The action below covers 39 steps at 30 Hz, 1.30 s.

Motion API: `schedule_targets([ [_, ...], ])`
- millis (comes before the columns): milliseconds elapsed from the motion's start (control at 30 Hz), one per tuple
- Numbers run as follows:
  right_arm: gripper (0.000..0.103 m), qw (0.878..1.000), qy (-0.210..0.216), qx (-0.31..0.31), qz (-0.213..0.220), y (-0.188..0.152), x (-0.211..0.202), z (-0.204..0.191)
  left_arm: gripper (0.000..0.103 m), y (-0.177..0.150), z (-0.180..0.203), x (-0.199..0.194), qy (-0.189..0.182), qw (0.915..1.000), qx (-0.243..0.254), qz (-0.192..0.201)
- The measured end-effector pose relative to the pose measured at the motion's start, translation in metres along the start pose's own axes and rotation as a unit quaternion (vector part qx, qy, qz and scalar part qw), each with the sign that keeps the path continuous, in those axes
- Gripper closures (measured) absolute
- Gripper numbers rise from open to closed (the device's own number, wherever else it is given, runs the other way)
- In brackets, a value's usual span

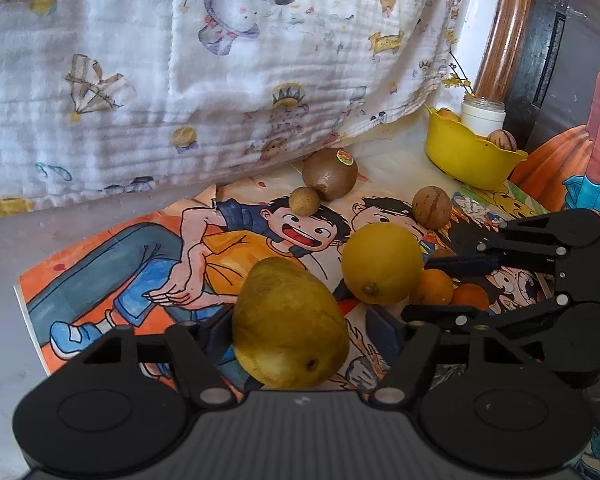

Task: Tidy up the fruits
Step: 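Grasp the yellow pear with the left tool while the right tool grasps a small orange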

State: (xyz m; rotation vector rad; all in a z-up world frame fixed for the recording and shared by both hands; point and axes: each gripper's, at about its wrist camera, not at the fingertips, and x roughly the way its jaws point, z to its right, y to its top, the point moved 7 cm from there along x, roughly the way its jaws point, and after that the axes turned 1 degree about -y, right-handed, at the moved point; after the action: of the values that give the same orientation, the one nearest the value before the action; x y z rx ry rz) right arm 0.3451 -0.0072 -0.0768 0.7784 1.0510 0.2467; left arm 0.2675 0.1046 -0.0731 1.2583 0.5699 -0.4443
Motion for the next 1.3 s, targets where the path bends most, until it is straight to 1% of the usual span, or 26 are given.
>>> schedule_targets([
  [33,0.062,1.0,-0.001,0.001,-0.002,0.0,0.0,0.0,0.037,0.0,-0.001,0.0,0.002,1.0,-0.001,0.0],
  [200,0.063,1.0,0.0,0.022,-0.002,-0.002,0.0,0.003,0.042,0.0,-0.001,0.0,0.01,0.9999,0.002,0.0],
  [267,0.066,1.0,-0.01,0.022,0.0,-0.003,-0.001,0.003,0.042,0.0,-0.001,0.0,0.012,0.9999,0.003,0.001],
  [567,0.067,0.999,-0.025,0.025,0.025,-0.004,-0.012,-0.007,0.043,-0.005,-0.002,-0.009,0.011,0.9998,-0.014,-0.003],
  [733,0.067,0.997,-0.032,0.042,0.052,-0.004,-0.03,-0.009,0.043,-0.008,-0.001,-0.019,0.012,0.9997,-0.023,-0.004],
  [867,0.067,0.996,-0.042,0.057,0.063,-0.008,-0.047,-0.006,0.043,-0.008,0.005,-0.027,0.011,0.9997,-0.021,-0.002],
  [1167,0.067,0.992,-0.058,0.076,0.076,-0.029,-0.083,0.001,0.044,-0.016,0.031,-0.034,0.0,1.0,-0.008,-0.003],
  [1300,0.067,0.99,-0.072,0.086,0.084,-0.041,-0.101,0.008,0.044,-0.016,0.047,-0.04,-0.007,0.9999,0.007,-0.002],
])
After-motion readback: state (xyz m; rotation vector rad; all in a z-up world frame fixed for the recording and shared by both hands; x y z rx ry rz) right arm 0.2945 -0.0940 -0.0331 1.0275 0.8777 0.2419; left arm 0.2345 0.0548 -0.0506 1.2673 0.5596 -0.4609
